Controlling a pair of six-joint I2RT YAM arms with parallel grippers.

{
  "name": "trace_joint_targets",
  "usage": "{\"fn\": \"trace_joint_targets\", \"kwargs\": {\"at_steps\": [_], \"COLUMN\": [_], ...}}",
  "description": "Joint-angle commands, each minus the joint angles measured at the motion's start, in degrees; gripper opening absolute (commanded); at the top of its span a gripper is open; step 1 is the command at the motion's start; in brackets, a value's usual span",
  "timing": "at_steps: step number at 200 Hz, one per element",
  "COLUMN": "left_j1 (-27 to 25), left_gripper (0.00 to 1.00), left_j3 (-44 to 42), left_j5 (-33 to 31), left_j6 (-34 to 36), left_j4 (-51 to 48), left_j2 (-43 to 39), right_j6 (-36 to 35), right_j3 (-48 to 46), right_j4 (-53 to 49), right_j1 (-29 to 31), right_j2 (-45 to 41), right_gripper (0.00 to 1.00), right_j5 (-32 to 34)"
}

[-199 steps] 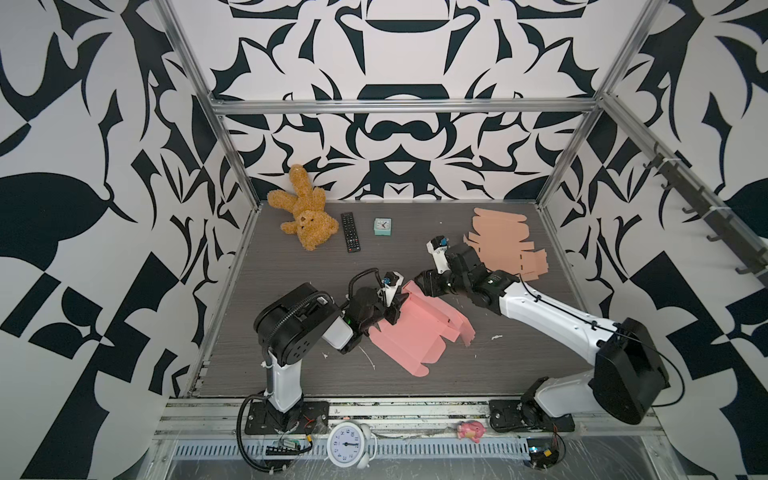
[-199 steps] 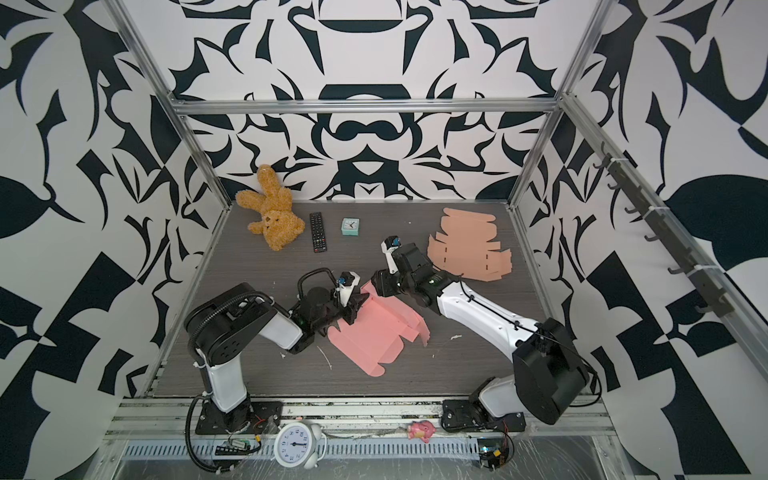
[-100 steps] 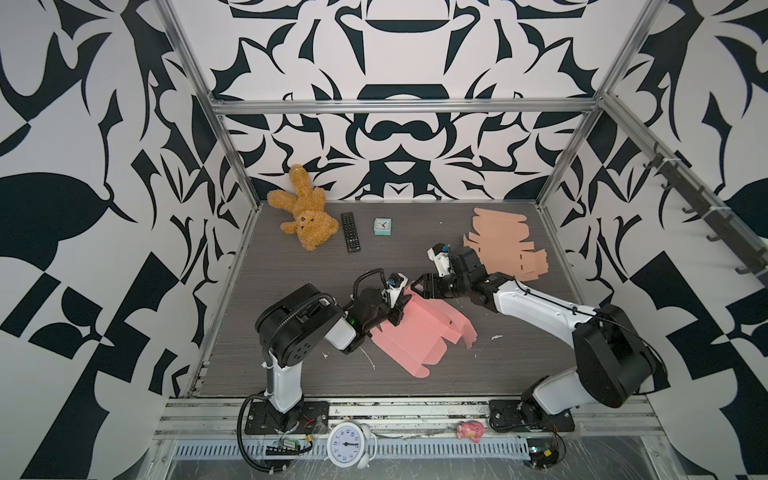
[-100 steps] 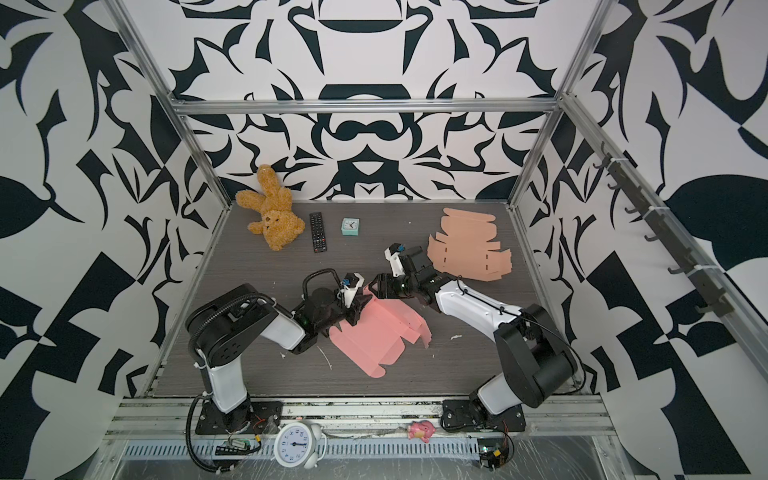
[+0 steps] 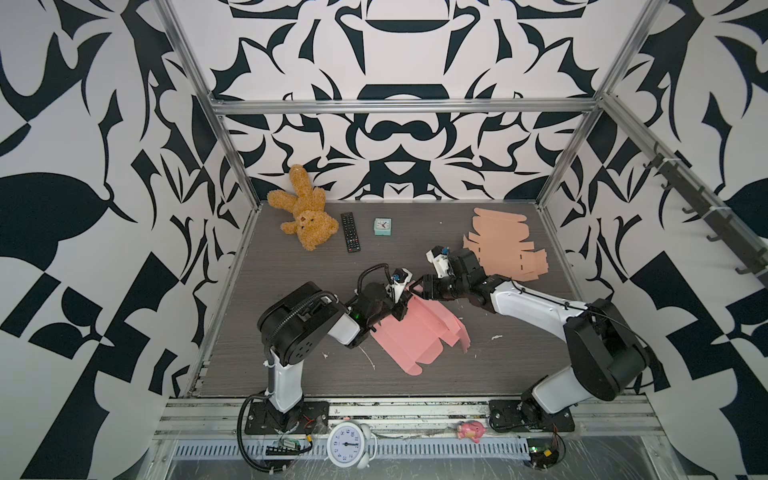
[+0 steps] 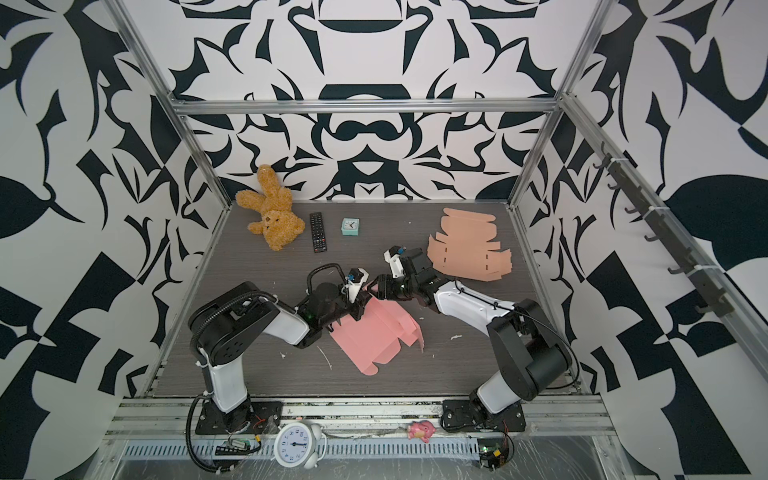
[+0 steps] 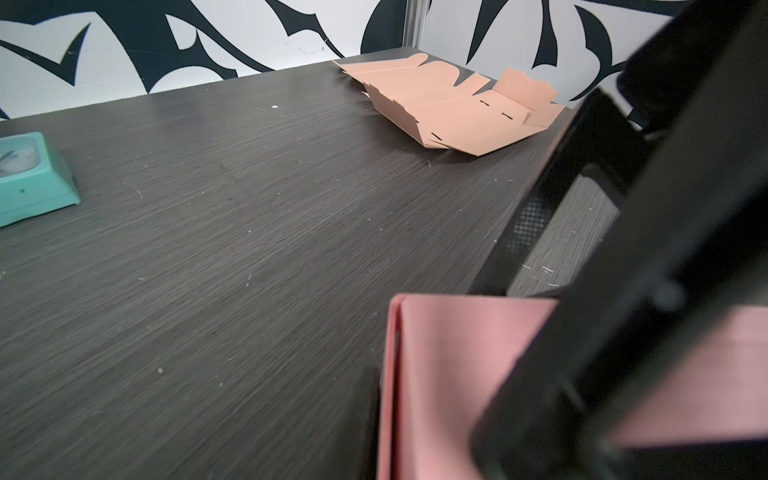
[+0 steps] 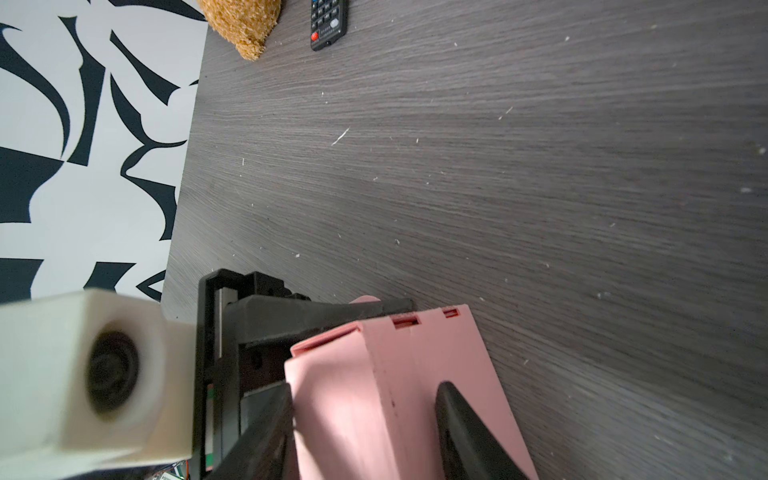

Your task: Fold the paper box

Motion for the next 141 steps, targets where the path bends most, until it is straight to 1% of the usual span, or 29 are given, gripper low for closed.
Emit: {"fn": "trace_joint_targets", "kwargs": {"at_steps": [1, 30, 49, 65, 107, 125, 141], "left_j1": [-0.23, -0.66, -1.12, -1.53, -1.97, -1.98, -2.07], "left_gripper": [0.16, 0.15, 0.15, 0.19, 0.19, 0.23, 0.33], "left_j3": [1.28, 0.56, 0.22, -0.2, -1.27, -2.07, -2.46], "left_j5": [0.47, -0.36, -0.91, -1.46, -2.32, -2.6, -2.68], "left_j6": [0.35, 0.34, 0.64, 0.94, 0.95, 0.64, 0.58], "left_j4": [0.41, 0.76, 0.76, 0.74, 1.21, 2.39, 2.95], "left_j2": [0.85, 0.85, 0.5, 0.23, 0.57, 1.08, 1.67], "right_j6": [3.16, 5.88, 5.57, 5.09, 4.16, 3.88, 3.75], "right_j3": [-1.57, -4.17, -5.29, -5.42, -5.43, -5.28, -5.46], "right_j4": [2.88, 6.17, 5.61, 4.74, 3.15, 2.59, 2.39], "right_j1": [0.37, 0.44, 0.39, 0.43, 0.39, 0.4, 0.43], "right_j2": [-1.9, -2.86, -3.6, -3.86, -4.66, -4.74, -4.73], "right_gripper": [0.55, 0.54, 0.54, 0.53, 0.52, 0.51, 0.51], "right_j5": [-3.75, -4.69, -3.48, -2.89, -1.32, -0.75, -0.3]}}
